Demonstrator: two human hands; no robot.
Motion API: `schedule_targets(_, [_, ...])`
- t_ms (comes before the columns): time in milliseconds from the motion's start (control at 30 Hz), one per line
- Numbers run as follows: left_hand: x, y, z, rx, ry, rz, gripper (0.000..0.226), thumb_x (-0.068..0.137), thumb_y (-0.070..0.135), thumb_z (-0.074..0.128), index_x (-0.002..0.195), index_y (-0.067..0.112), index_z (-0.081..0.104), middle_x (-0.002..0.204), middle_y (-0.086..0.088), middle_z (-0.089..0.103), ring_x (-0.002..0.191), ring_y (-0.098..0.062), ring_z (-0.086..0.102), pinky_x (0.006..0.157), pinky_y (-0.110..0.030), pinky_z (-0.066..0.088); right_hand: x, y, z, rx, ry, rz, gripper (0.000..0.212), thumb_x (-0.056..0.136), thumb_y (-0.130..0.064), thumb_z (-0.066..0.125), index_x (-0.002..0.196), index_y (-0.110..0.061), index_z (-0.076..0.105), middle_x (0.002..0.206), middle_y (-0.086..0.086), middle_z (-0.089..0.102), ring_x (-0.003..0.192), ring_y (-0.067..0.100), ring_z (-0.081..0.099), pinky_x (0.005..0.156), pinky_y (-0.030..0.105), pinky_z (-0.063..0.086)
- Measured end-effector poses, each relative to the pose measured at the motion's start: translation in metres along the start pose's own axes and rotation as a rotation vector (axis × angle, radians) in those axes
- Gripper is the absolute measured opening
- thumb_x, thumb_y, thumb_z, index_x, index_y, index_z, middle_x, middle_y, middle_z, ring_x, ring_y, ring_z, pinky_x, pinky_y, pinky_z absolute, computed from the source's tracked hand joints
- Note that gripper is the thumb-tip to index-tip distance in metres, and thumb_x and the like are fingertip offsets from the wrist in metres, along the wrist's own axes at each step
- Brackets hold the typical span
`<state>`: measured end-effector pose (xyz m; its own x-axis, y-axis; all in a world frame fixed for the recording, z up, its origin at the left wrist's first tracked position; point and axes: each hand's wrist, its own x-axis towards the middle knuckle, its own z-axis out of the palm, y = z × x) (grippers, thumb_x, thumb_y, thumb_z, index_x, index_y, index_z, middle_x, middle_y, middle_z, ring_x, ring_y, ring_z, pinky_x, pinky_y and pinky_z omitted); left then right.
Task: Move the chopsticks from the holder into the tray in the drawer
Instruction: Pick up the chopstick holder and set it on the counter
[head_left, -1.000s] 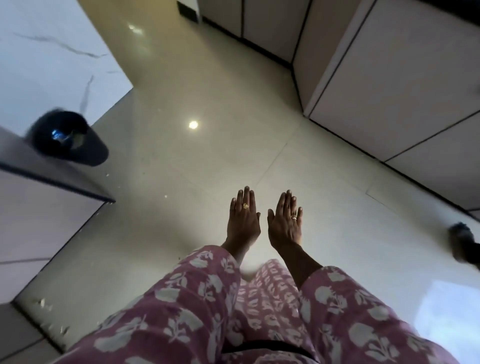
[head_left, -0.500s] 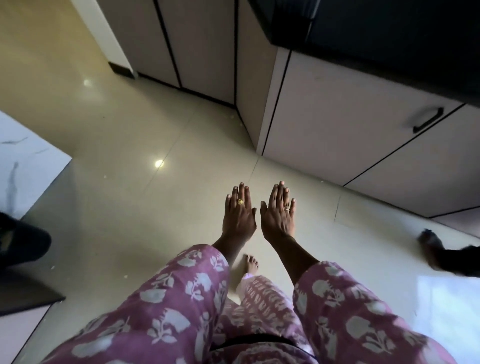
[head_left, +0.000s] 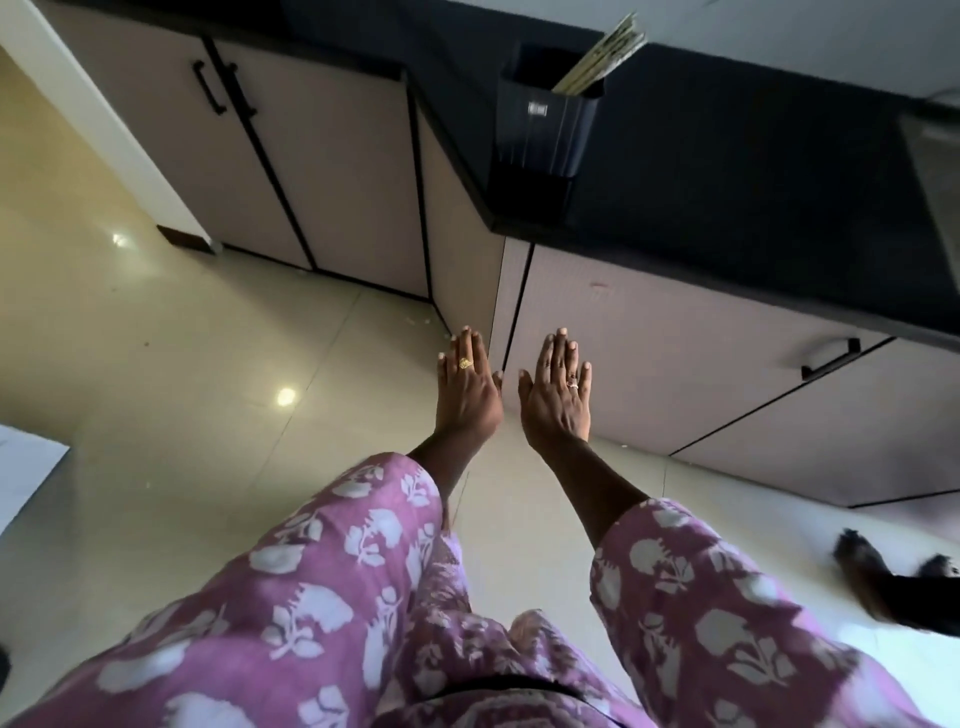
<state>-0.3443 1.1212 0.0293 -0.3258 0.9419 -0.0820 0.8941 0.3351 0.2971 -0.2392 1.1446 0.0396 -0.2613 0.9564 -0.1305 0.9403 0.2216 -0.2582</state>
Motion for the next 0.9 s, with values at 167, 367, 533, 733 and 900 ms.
schedule_targets(167, [0.083, -0.013, -0.029, -0.068, 0.008, 0.006, 0.062, 0.102, 0.027, 0.031, 0.150, 0.000, 0.002, 0.159, -0.014, 0.004, 0.147, -0.028, 0.004, 0.118, -0.038, 0.001, 0.080, -0.029, -0.028, 0.045, 0.070, 0.073, 0.060, 0.102, -0.036, 0.017, 0.149, -0.008, -0.009, 0.158, 0.010, -0.014, 0.147, 0.023, -0.011, 0.116, 0.034, -0.011])
schedule_targets(367, [0.178, -0.009, -0.066, -0.316, 0.037, -0.068, 0.062, 0.102, 0.030, 0.031, 0.150, 0.000, 0.006, 0.159, -0.016, 0.006, 0.147, -0.027, 0.005, 0.118, -0.038, -0.001, 0.155, -0.047, -0.061, 0.139, 0.152, 0.158, 0.061, 0.102, -0.037, 0.017, 0.148, -0.009, -0.010, 0.158, 0.008, -0.017, 0.147, 0.021, -0.014, 0.116, 0.033, -0.012])
schedule_targets(533, [0.239, 0.015, -0.097, -0.552, 0.073, -0.144, 0.061, 0.102, 0.033, 0.031, 0.149, 0.000, 0.011, 0.158, -0.016, 0.012, 0.146, -0.028, 0.013, 0.117, -0.037, 0.004, 0.207, -0.048, -0.087, 0.306, 0.236, 0.214, 0.061, 0.102, -0.037, 0.017, 0.149, -0.007, -0.009, 0.158, 0.009, -0.016, 0.147, 0.022, -0.014, 0.118, 0.035, -0.009])
schedule_targets(733, [0.312, 0.043, -0.125, -0.940, 0.026, -0.236, 0.067, 0.100, 0.049, 0.025, 0.151, 0.008, 0.013, 0.159, -0.011, 0.013, 0.145, -0.027, 0.016, 0.117, -0.041, 0.016, 0.272, -0.045, -0.113, 0.619, 0.312, 0.293, 0.066, 0.101, -0.042, 0.020, 0.149, -0.006, -0.007, 0.159, 0.010, -0.011, 0.147, 0.022, -0.011, 0.119, 0.037, -0.006])
schedule_targets(900, [0.351, 0.063, -0.132, -1.244, -0.031, -0.332, 0.076, 0.092, 0.064, 0.030, 0.151, 0.020, 0.016, 0.157, -0.009, 0.020, 0.144, -0.027, 0.022, 0.116, -0.045, 0.019, 0.312, -0.046, -0.127, 0.932, 0.324, 0.341, 0.069, 0.100, -0.046, 0.023, 0.150, -0.006, -0.004, 0.160, 0.010, -0.007, 0.148, 0.022, -0.009, 0.121, 0.038, -0.005])
